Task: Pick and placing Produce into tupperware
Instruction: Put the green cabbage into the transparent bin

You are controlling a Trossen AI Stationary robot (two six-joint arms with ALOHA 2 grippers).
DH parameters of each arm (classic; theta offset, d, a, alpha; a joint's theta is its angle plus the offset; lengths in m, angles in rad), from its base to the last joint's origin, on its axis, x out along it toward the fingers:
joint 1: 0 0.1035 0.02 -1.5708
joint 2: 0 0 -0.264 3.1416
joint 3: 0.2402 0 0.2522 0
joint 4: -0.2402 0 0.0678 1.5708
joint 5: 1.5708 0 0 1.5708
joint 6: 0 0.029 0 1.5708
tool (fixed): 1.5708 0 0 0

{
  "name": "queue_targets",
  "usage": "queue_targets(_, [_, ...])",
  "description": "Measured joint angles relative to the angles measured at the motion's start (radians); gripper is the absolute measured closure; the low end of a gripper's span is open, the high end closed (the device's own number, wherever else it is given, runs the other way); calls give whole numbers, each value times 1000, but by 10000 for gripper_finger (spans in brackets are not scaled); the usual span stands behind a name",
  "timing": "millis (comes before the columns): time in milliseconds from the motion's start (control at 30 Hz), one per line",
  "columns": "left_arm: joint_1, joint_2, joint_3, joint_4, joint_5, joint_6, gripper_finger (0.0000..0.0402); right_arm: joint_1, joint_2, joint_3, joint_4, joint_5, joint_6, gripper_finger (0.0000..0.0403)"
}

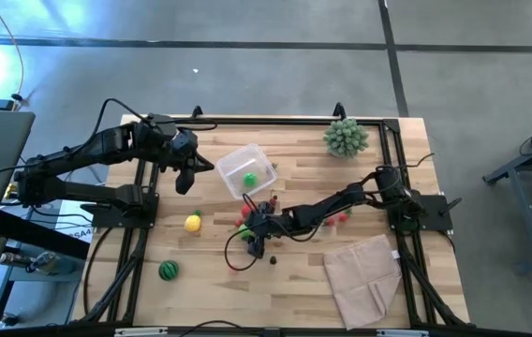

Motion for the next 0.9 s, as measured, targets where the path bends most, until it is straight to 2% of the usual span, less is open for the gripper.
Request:
queue_targets(333, [0,0,0,0,0,0,401,0,0,2,1,-2,-2,191])
queue_targets(500, [0,0,0,0,0,0,401,7,0,36,-8,-11,-55,192])
queue_targets(667, [0,0,0,0,0,0,401,8,-9,113,-123,-10,-66,192])
queue_targets(900, [0,0,0,1,0,0,401,-7,-36,286,-362,37,-190,193])
